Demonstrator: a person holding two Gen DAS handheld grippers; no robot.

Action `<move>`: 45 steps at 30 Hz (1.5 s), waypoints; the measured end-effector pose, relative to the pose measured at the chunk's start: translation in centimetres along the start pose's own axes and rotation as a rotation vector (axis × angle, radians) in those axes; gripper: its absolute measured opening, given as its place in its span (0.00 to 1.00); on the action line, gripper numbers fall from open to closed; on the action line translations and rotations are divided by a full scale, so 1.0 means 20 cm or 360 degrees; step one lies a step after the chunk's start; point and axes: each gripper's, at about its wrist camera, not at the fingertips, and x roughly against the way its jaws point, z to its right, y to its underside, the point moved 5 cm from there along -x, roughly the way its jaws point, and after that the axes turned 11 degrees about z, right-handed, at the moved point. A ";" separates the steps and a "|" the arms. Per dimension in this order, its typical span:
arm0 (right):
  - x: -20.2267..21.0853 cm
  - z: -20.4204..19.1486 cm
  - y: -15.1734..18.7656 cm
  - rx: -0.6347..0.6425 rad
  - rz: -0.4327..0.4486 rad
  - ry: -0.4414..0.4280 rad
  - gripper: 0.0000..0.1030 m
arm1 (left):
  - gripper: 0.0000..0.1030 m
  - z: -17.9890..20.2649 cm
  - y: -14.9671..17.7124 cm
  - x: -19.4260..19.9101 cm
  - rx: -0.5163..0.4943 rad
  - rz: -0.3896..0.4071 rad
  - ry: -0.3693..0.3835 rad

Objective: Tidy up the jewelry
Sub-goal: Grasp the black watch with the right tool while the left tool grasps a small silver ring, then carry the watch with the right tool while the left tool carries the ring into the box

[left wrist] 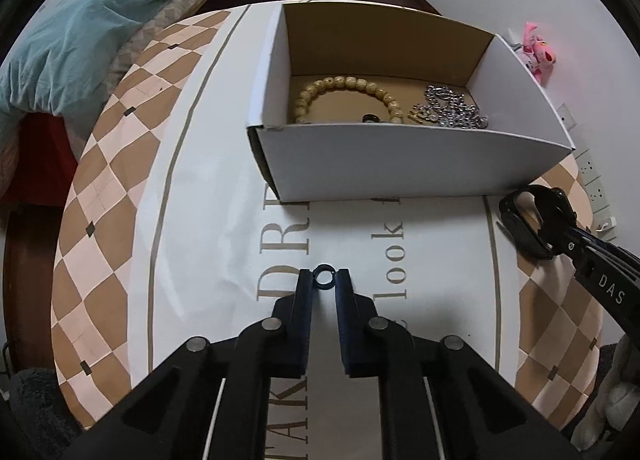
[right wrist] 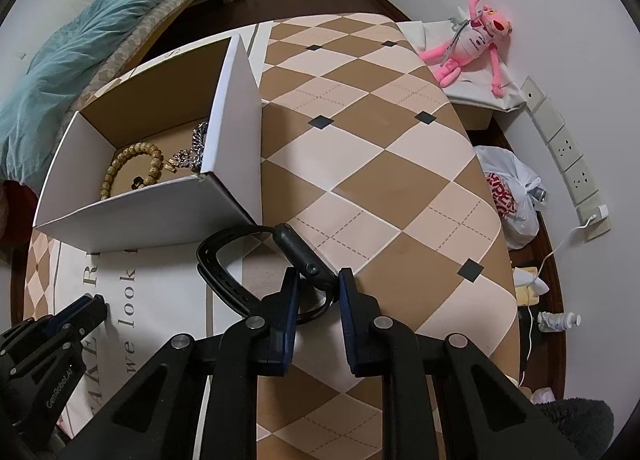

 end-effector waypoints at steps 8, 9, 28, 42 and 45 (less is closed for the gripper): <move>0.09 0.00 -0.01 -0.0022 0.0042 -0.0043 0.17 | 0.08 -0.01 0.00 0.00 0.0010 0.0016 0.0034; 0.11 0.00 -0.01 -0.0026 0.0048 -0.0051 0.17 | 0.08 -0.01 0.00 0.01 0.0010 0.0024 0.0040; 0.50 -0.08 -0.19 -0.0075 0.0239 -0.0243 0.17 | 0.08 -0.01 -0.25 0.42 0.0019 0.0269 0.0186; 0.18 -0.32 -0.53 0.0028 0.0036 -0.0300 0.16 | 0.09 -0.06 -0.66 0.19 0.0079 0.0044 0.0298; 0.09 -0.36 -0.55 0.0063 -0.0058 -0.0318 0.17 | 0.10 -0.07 -0.71 0.15 0.0092 -0.0006 0.0269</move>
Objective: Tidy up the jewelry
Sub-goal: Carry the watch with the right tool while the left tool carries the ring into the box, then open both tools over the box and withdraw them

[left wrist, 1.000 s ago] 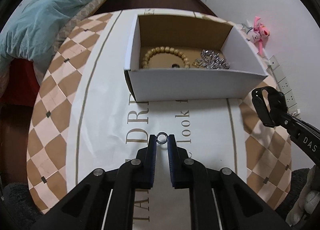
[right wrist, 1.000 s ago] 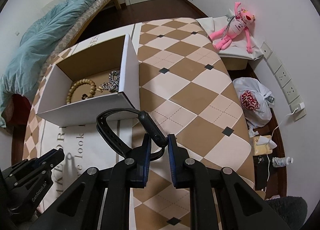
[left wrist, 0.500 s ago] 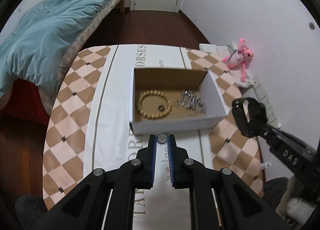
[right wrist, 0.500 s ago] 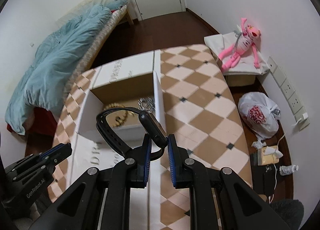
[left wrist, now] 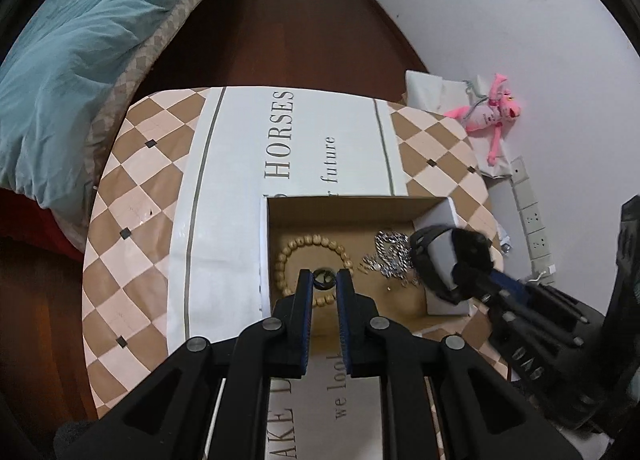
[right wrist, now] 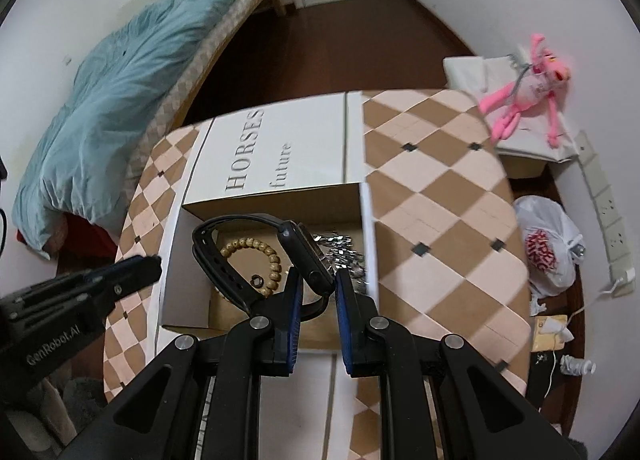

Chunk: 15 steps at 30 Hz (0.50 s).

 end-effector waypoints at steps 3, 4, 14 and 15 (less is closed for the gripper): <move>-0.05 0.01 0.00 -0.0023 -0.0074 -0.0035 0.27 | 0.12 -0.02 -0.03 -0.02 0.0033 -0.0024 -0.0014; -0.05 0.01 0.00 -0.0036 -0.0076 -0.0044 0.38 | 0.14 -0.03 -0.05 -0.02 0.0035 -0.0014 -0.0026; 0.11 0.07 -0.04 0.0003 -0.0013 0.0099 0.88 | 0.86 -0.13 -0.08 0.08 0.0004 0.0113 -0.0237; 0.12 0.08 -0.04 0.0016 -0.0013 0.0135 0.92 | 0.89 -0.14 -0.07 0.09 -0.0001 0.0130 -0.0254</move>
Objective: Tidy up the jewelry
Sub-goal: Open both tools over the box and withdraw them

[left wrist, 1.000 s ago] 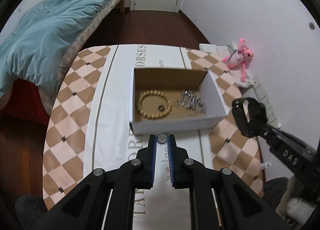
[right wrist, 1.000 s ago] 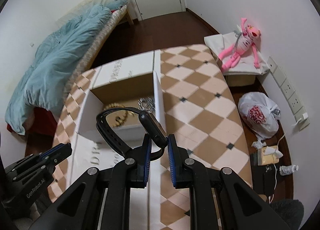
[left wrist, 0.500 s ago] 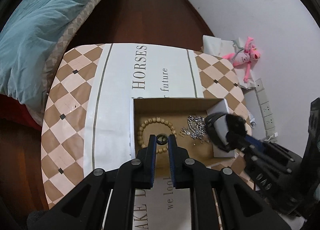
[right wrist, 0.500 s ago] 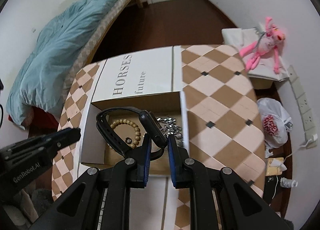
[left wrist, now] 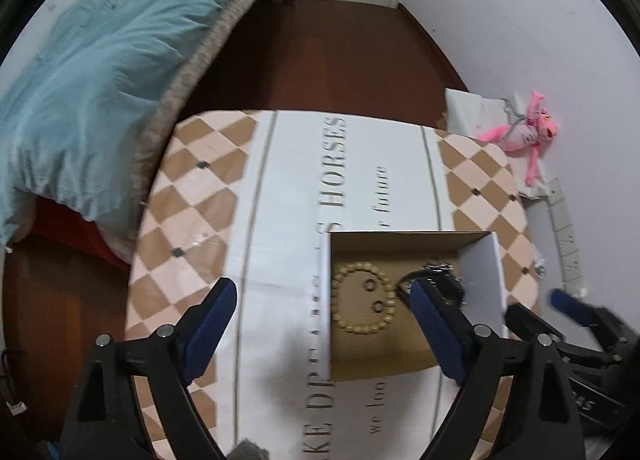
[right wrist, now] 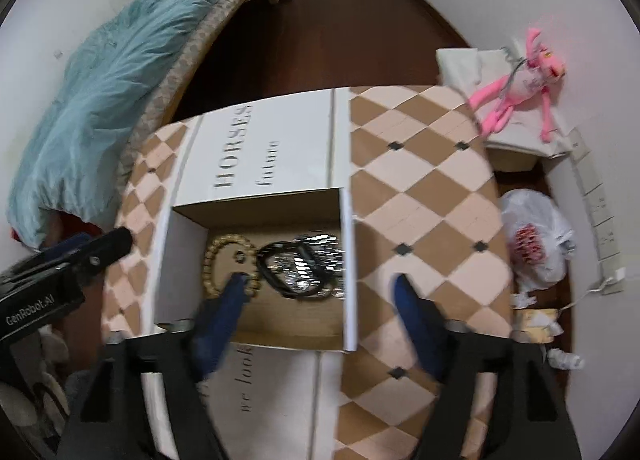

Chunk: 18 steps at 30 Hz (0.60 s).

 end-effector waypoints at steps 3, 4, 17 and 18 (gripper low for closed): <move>0.01 0.02 0.02 0.0028 -0.0003 0.0077 0.98 | 0.95 -0.02 0.03 0.02 -0.0030 0.0046 -0.0068; 0.02 0.02 0.03 0.0035 -0.0006 0.0103 0.98 | 0.95 -0.03 0.04 0.03 -0.0040 0.0063 -0.0090; 0.20 0.02 0.09 0.0064 0.0090 0.0194 1.00 | 0.96 -0.02 0.12 0.20 -0.0023 0.0133 -0.0109; 0.24 0.02 0.09 0.0069 0.0108 0.0199 1.00 | 0.96 -0.01 0.12 0.23 -0.0020 0.0151 -0.0105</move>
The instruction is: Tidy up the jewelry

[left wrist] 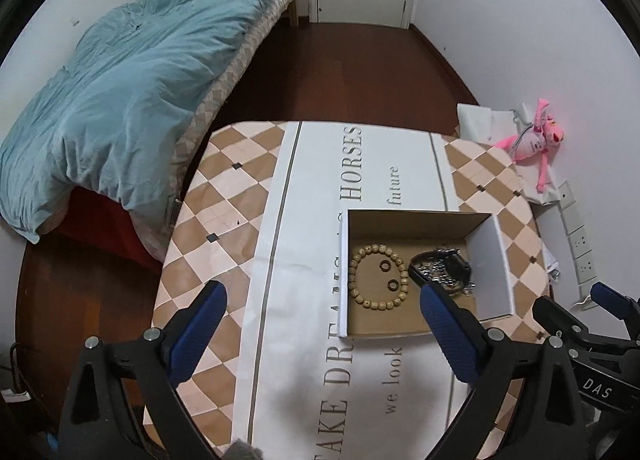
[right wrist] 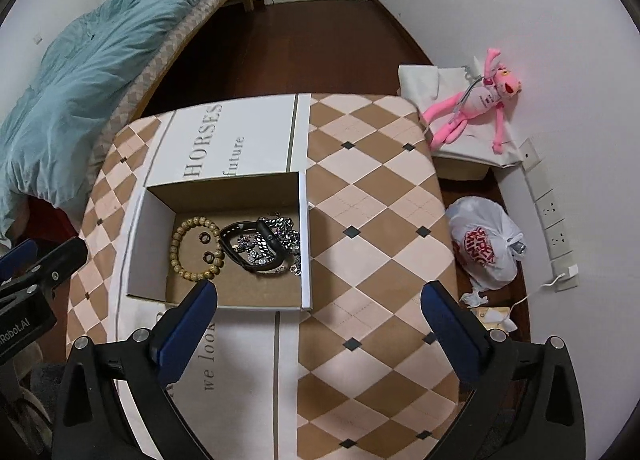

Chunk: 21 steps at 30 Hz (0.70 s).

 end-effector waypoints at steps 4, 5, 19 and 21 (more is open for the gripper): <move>0.17 -0.01 -0.01 0.0019 0.0078 0.0000 1.00 | 0.96 0.02 -0.02 0.15 0.0002 0.0069 0.0021; 0.20 -0.01 -0.02 0.0022 0.0093 0.0001 1.00 | 0.96 0.02 -0.03 0.18 0.0002 0.0085 0.0018; 0.87 0.04 -0.01 -0.0042 0.0379 -0.0021 1.00 | 0.96 0.00 -0.02 0.73 0.0018 0.0259 -0.0034; 0.96 0.05 -0.01 -0.0035 0.0416 -0.0013 1.00 | 0.96 0.01 -0.01 0.79 0.0008 0.0280 -0.0028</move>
